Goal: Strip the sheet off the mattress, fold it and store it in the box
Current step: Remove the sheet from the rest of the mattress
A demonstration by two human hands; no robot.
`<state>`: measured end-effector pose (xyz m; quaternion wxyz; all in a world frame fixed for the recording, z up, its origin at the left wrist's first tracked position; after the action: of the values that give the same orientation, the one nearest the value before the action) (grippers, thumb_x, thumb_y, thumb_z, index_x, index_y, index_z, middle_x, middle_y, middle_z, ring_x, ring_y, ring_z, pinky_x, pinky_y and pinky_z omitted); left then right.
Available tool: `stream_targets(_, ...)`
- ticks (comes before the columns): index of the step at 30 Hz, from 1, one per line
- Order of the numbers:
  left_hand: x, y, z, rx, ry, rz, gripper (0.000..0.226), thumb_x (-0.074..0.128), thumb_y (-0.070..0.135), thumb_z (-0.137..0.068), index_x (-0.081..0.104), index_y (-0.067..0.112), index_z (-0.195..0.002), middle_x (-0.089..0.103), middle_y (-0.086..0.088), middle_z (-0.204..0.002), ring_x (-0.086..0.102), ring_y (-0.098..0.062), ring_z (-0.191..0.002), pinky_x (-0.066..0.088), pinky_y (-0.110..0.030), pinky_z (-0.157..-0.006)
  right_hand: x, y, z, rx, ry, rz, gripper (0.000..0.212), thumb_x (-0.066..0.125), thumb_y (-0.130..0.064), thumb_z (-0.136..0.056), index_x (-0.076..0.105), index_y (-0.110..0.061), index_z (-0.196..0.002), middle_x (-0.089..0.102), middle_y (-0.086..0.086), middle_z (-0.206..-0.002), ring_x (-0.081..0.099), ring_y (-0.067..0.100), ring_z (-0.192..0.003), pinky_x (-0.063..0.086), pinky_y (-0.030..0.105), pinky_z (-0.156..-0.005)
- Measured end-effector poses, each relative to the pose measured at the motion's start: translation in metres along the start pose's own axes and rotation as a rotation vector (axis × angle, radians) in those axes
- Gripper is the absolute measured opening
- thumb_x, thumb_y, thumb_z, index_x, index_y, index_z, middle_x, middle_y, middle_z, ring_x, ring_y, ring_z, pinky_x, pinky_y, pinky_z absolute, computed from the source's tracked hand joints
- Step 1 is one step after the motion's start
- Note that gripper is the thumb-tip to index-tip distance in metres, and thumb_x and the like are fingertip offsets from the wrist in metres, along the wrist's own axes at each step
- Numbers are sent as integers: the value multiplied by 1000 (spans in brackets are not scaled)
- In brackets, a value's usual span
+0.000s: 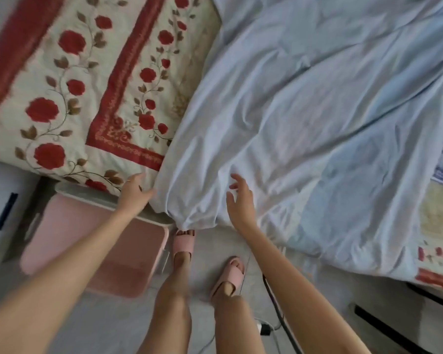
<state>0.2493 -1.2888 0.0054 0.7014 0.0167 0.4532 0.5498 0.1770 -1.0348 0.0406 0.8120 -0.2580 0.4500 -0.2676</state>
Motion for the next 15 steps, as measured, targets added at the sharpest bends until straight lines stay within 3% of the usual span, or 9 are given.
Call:
stream_targets(3, 22, -7, -33, 36, -112, 84, 62, 72, 21, -81, 44, 6, -134, 50, -12, -133, 48, -30, -122, 39, -41, -100, 26, -23, -35, -199, -109, 270, 50, 45, -8, -94, 36, -23, -141, 50, -1, -128, 39, 18, -122, 36, 23, -91)
stream_targets(6, 44, -5, -47, 54, -74, -41, 55, 74, 34, -75, 49, 13, -120, 58, -4, -113, 55, -25, -106, 45, -42, -91, 51, -50, -71, -372, -220, 567, 56, 46, -9, -96, 28, -27, -146, 37, -4, -146, 28, 19, -135, 33, 34, -105)
stream_targets(8, 58, 3, -44, 174, 35, -182, 41, 73, 23, -76, 52, 10, -109, 61, -6, -100, 60, -27, -93, 48, -37, -80, 69, -65, -97, -492, -261, 725, 61, 46, -7, -96, 23, -28, -148, 29, -5, -152, 22, 21, -139, 29, 40, -111)
stream_targets(11, 71, 25, -19, 539, 291, -438, 40, 72, -2, -60, 60, 9, -96, 61, -6, -77, 58, -21, -58, 42, -28, -46, 85, -85, -127, -736, -253, 1056, 77, 54, 0, -89, 18, -29, -151, 18, -2, -157, 19, 26, -141, 26, 40, -111)
stream_targets(13, 83, 30, -7, 718, 324, -488, 39, 62, -6, -51, 65, 10, -86, 60, -5, -76, 50, -17, -50, 30, -24, -40, 90, -90, -142, -877, -303, 1264, 75, 58, 1, -84, 27, -25, -148, 18, 2, -158, 20, 29, -142, 23, 40, -111)
stream_targets(15, 95, 28, 0, 746, 192, -415, 41, 63, -7, -49, 67, 10, -86, 64, -7, -91, 58, -19, -64, 38, -24, -44, 88, -88, -150, -979, -361, 1422, 55, 64, 0, -77, 51, -14, -129, 40, 7, -145, 38, 29, -131, 31, 39, -106)
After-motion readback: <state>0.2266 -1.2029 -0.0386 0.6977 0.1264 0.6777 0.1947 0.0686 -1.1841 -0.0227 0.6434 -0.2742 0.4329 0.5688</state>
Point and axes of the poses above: each hand's wrist, its own z-axis away from the middle knuckle, its own x-axis out of the palm, y = z × x, the point moved 3 cm from there along -z, towards the middle knuckle
